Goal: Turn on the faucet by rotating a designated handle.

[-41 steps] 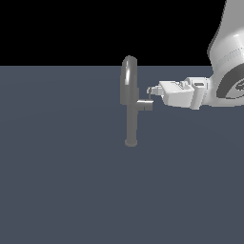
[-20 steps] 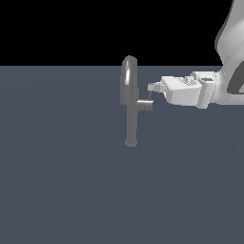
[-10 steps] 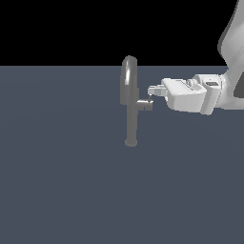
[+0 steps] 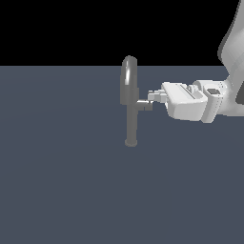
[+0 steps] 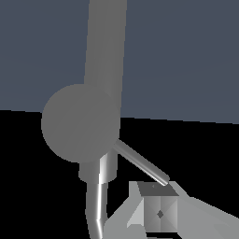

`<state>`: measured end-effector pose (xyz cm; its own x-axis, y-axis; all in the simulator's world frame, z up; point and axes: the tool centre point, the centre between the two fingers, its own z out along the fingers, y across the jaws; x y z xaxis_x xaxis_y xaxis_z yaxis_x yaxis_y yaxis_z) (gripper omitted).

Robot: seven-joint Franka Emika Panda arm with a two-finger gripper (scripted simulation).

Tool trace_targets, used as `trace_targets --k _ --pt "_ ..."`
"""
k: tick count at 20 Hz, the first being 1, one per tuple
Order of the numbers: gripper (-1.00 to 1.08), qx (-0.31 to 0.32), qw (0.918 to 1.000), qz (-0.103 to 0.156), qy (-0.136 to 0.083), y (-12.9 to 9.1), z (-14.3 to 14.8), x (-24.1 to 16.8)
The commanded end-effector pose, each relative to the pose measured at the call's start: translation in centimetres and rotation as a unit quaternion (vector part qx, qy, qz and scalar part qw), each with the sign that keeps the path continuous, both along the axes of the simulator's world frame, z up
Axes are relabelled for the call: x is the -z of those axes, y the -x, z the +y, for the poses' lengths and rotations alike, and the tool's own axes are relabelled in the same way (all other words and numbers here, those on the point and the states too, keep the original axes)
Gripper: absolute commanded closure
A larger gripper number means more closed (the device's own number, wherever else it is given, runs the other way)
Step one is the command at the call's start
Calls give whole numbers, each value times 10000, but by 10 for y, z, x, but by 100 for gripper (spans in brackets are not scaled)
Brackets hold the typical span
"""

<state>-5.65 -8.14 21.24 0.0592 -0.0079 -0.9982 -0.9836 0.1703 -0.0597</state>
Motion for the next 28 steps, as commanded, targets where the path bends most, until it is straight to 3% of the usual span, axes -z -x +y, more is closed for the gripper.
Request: trace_targets --k 1,8,9,19,20,28 --pt "108 0 10000 34 -3 2 0 7" --pt "108 0 9998 220 -27 14 3 49" --pt "108 -18 10000 -28 -17 3 1 21" --pt "108 -1 9998 212 -28 3 1 73" --pt "108 -43 9999 -101 -42 -5 -2 37" --pt "108 -14 9999 119 -33 -15 -2 75"
